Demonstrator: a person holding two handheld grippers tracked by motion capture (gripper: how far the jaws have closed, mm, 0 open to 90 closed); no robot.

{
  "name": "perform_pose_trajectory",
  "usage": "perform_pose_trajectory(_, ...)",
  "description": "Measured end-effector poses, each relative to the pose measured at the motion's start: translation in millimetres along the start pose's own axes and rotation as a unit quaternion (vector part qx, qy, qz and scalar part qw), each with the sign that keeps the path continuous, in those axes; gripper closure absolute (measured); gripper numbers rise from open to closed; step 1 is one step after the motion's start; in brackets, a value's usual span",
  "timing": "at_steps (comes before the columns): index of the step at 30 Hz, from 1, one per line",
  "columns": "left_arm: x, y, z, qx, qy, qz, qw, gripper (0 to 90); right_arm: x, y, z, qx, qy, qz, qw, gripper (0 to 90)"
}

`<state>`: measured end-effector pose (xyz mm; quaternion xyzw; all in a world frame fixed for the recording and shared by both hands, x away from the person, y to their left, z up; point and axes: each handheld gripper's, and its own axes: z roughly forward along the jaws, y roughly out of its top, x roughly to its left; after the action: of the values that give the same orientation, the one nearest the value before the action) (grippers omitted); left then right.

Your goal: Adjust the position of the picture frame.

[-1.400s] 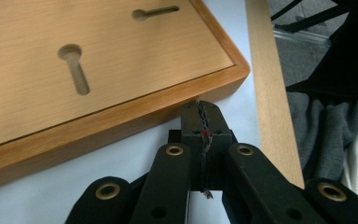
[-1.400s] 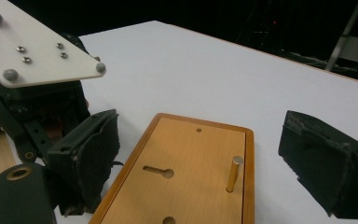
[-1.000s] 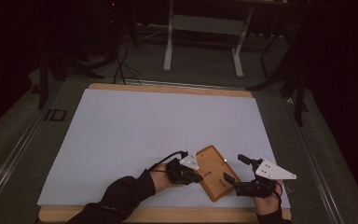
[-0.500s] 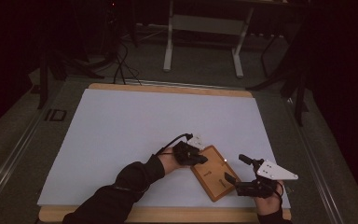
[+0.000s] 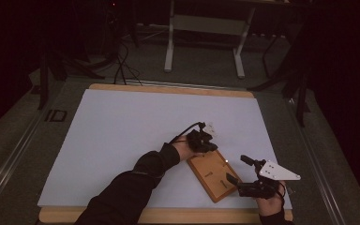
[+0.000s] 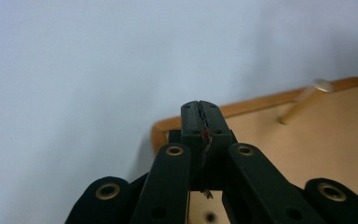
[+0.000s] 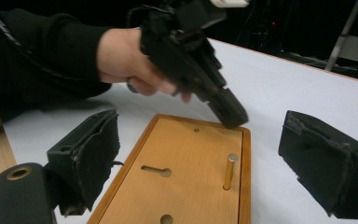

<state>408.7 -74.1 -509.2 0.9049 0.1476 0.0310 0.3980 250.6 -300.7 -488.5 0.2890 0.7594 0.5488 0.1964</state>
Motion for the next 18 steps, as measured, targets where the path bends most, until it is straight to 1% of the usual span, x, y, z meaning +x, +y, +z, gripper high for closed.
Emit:
perform_pose_trajectory(1, -0.1, 0.8, 0.9, -0.004, -0.003, -0.001, 1.0, 89.9, -0.1, 0.0, -0.2, 0.0, 0.0, 0.001, 1.0, 12.0)
perform_pose_trajectory(3, -1.7, 1.7, 2.0, -0.003, 0.0, 0.012, 0.9999, 89.9, -0.4, -0.3, -0.3, -0.001, 0.001, 0.001, 1.0, 12.0)
perform_pose_trajectory(5, -1.7, 1.7, 2.0, -0.003, 0.0, 0.012, 0.9999, 90.0, -0.6, -0.5, -0.1, -0.001, 0.001, 0.002, 1.0, 12.0)
perform_pose_trajectory(6, 2.0, 2.0, 7.0, 0.005, 0.003, 0.003, 1.0, 89.9, -1.2, -1.0, 0.5, 0.001, 0.003, 0.002, 1.0, 12.0)
perform_pose_trajectory(7, 3.8, 2.7, 8.8, 0.005, 0.008, -0.001, 1.0, 89.9, -1.0, -1.0, 0.8, 0.002, 0.002, 0.002, 1.0, 12.0)
perform_pose_trajectory(9, 6.8, 5.0, 10.6, 0.002, 0.009, -0.005, 0.9999, 89.9, 0.3, -0.6, 0.8, 0.003, 0.004, 0.001, 1.0, 12.0)
perform_pose_trajectory(10, 7.6, 5.9, 11.6, 0.001, 0.012, -0.005, 0.9999, 90.0, 0.8, -0.4, 1.0, 0.002, 0.003, -0.001, 1.0, 12.0)
perform_pose_trajectory(14, 10.9, 10.3, 18.9, 0.007, 0.006, -0.007, 0.9999, 89.9, 0.7, -0.8, 1.8, 0.004, 0.003, 0.0, 1.0, 12.0)
perform_pose_trajectory(15, 11.6, 11.0, 21.0, 0.012, 0.009, -0.004, 0.9999, 89.9, 0.6, -1.0, 2.0, 0.005, 0.003, 0.0, 1.0, 12.0)
perform_pose_trajectory(17, 11.6, 11.0, 21.0, 0.012, 0.009, -0.004, 0.9999, 90.0, 0.5, -1.1, 2.0, 0.005, 0.003, 0.0, 1.0, 12.0)
perform_pose_trajectory(18, 14.2, 12.4, 27.5, 0.022, 0.006, -0.004, 0.9997, 90.0, 0.2, -0.8, 1.3, 0.004, 0.004, 0.0, 1.0, 12.0)
